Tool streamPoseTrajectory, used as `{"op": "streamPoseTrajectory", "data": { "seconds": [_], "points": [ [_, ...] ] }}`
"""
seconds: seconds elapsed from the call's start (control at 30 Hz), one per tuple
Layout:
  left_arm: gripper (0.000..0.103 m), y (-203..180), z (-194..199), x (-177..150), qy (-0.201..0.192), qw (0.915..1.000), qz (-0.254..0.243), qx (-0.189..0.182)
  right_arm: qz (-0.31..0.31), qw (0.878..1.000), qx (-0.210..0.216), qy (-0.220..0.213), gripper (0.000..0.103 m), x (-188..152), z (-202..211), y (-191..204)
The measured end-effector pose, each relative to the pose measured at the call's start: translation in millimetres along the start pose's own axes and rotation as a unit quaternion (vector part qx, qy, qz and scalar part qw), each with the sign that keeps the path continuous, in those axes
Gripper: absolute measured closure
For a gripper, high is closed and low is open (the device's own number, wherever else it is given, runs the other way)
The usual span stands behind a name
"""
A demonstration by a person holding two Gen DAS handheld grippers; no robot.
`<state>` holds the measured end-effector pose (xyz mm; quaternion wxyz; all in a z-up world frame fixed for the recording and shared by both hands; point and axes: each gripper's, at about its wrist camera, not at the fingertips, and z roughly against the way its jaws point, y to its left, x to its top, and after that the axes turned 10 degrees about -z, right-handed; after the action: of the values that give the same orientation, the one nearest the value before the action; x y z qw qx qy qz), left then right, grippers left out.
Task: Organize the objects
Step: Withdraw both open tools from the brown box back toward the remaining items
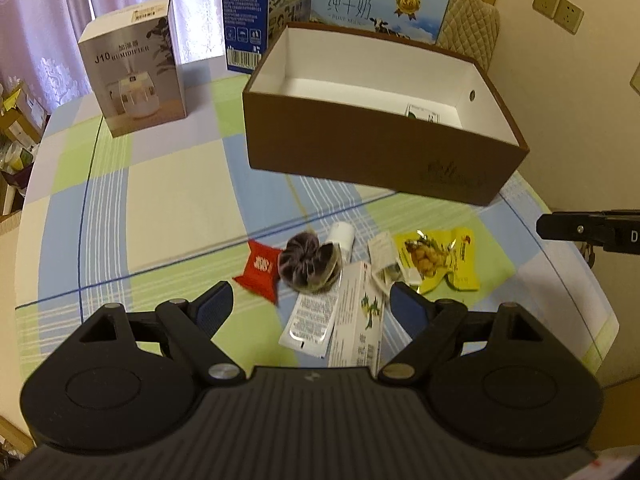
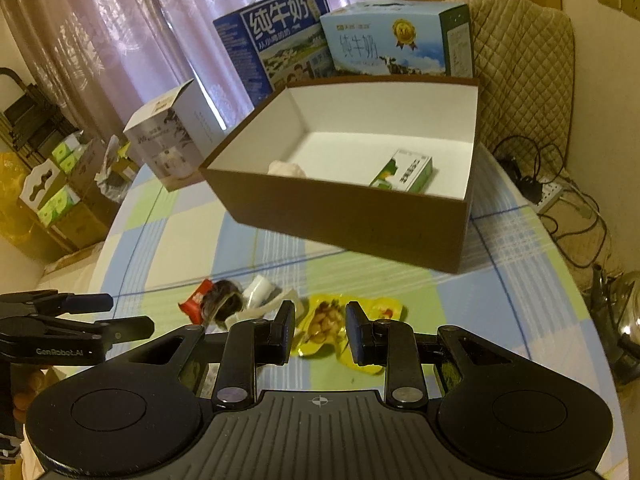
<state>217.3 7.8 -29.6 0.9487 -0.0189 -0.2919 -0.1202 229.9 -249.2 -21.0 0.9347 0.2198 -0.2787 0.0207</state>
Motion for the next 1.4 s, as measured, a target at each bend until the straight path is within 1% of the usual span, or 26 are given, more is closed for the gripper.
{"op": "streamPoseTrajectory", "data": {
  "seconds": [0.33,0.57,0.83,1.0,1.4],
  "points": [
    [0.02,-8,-10,-14,0.016,0.9998,-0.01,-0.009,0.0,1.0,-0.001,0.019,0.078,-13,-11,6],
    [0.02,-10,-22,-20,0.026,0.9995,-0.012,-0.012,-0.003,0.999,-0.006,0.033,0.078,-21,-20,2],
    [0.021,-16,-37,-27,0.036,0.9991,-0.021,-0.012,-0.019,0.998,-0.022,0.055,0.078,-36,-29,-17],
    [0.021,-25,-50,-30,0.044,0.9982,-0.039,-0.008,-0.033,0.997,-0.033,0.065,0.078,-43,-31,-29],
    [0.028,-48,-77,-29,0.06,0.9953,-0.075,-0.006,-0.063,0.994,-0.058,0.067,0.078,-50,-25,-60]
  ]
}}
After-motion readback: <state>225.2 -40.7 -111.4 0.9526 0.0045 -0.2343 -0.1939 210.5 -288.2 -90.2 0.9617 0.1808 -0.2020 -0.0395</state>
